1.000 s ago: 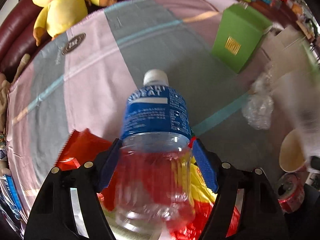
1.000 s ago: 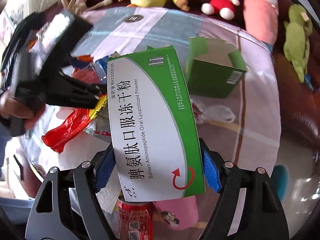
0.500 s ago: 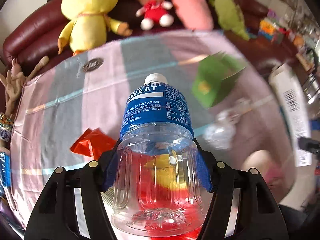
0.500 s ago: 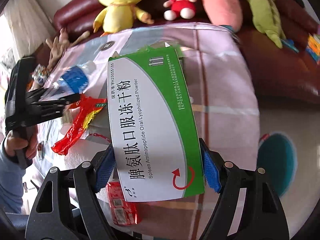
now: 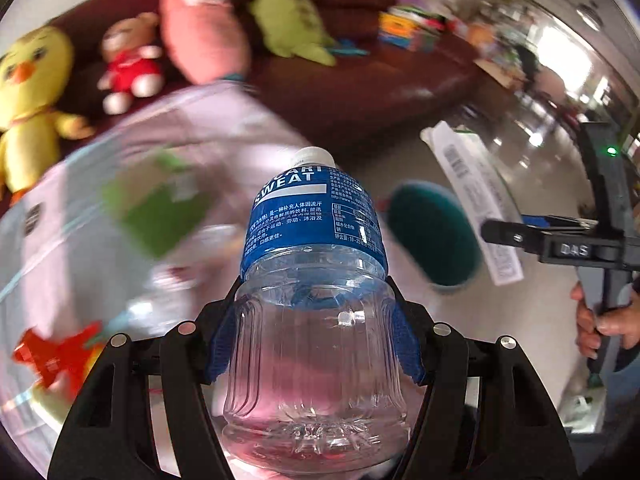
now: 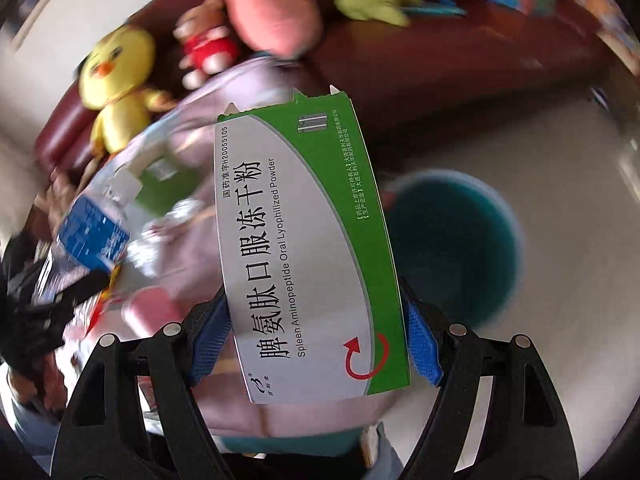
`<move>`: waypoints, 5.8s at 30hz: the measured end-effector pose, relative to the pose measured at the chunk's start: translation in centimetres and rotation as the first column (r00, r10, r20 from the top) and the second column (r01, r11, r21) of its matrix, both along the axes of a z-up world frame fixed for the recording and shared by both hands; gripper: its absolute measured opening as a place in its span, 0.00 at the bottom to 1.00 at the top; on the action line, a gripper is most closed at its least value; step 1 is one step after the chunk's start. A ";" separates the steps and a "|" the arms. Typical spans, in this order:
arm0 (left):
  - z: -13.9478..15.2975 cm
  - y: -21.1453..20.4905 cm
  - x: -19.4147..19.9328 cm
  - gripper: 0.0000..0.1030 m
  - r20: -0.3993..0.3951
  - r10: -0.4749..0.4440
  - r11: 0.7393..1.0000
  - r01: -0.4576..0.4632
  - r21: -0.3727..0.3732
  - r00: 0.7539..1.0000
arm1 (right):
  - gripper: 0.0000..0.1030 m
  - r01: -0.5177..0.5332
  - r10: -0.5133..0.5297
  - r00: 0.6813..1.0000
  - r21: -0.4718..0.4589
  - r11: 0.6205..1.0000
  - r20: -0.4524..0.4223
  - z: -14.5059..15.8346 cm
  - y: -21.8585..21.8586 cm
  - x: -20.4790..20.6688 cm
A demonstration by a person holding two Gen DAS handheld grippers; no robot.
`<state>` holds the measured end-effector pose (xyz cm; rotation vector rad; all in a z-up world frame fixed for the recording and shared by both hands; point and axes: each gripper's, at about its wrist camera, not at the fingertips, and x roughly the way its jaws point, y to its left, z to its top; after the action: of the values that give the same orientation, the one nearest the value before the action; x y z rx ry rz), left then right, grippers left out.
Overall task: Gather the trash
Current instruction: 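Carry bottle and box to the teal bucket and open both tools to drop them, then move both tools back over the table toward the remaining trash, then grasp the white supplement jar with the left tool while the right tool grasps the red cola can, then carry jar and can over the teal bucket and open both tools to drop them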
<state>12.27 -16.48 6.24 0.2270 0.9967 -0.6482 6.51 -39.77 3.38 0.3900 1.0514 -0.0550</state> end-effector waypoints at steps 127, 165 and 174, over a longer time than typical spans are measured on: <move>-11.1 33.4 2.7 0.52 -0.089 0.699 0.715 -0.697 0.055 0.710 | 0.82 -0.532 0.470 0.818 -0.123 0.838 -0.332 -5.6 28.6 13.3; -2.4 28.9 -5.3 0.51 -0.022 0.546 0.827 -0.542 -0.151 0.838 | 0.53 -0.636 0.595 0.719 0.005 0.772 -0.359 -8.4 32.1 1.2; -1.3 22.5 -4.2 0.51 0.001 0.448 0.885 -0.443 -0.143 0.894 | 0.53 -0.557 0.547 0.817 -0.005 0.831 -0.184 -1.5 27.0 1.8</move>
<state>8.06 6.07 4.90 -0.1170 0.9244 -0.2866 8.26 -12.81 1.93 0.0104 1.3023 0.4101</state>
